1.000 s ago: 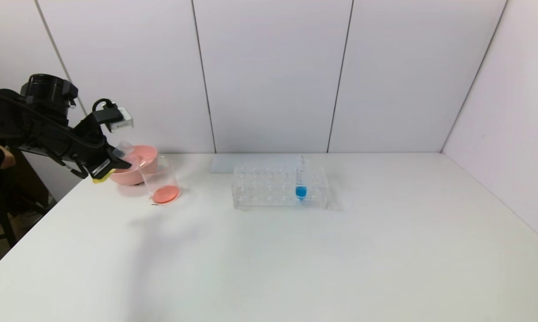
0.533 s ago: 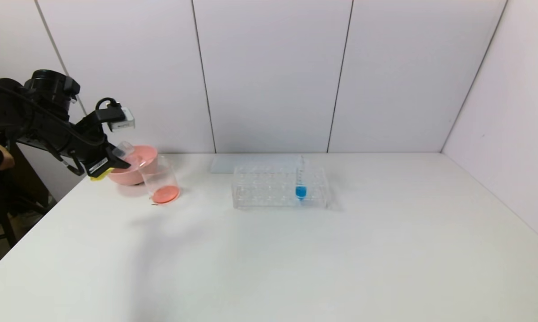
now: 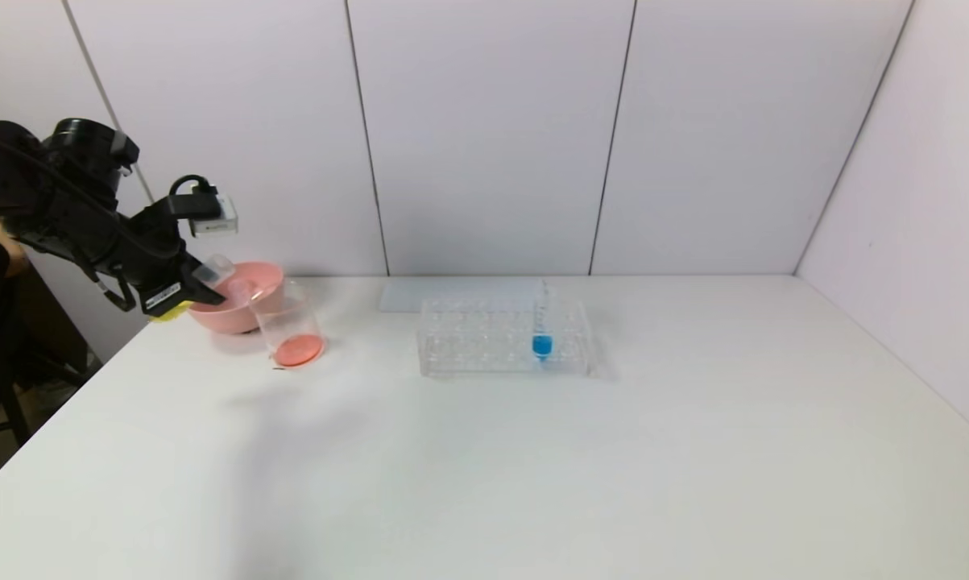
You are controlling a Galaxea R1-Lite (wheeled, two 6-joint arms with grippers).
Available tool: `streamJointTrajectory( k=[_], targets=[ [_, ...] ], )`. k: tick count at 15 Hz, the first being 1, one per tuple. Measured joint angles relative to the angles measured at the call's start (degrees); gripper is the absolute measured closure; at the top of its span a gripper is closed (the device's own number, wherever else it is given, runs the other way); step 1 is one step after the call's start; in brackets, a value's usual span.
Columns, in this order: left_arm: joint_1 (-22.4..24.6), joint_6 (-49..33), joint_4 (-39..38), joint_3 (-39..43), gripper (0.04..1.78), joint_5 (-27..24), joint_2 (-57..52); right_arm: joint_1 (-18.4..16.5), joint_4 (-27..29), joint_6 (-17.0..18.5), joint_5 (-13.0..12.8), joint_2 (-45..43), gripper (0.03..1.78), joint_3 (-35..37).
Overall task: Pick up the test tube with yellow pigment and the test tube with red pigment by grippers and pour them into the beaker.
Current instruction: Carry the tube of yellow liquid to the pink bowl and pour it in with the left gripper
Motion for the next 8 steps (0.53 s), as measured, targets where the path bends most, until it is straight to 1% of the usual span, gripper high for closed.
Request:
streamJointTrajectory(
  k=[2,8],
  targets=[
    [0.23,2.34,2.01,-2.62,1.33,0.00,1.16,0.00,0.00,-0.02,-0.01,0.00,0.11,0.00],
    [0.30,5.66,2.11,-5.18,1.33,0.15,3.13,0.00,0.00,0.00,-0.01,0.00,0.11,0.00]
  ],
)
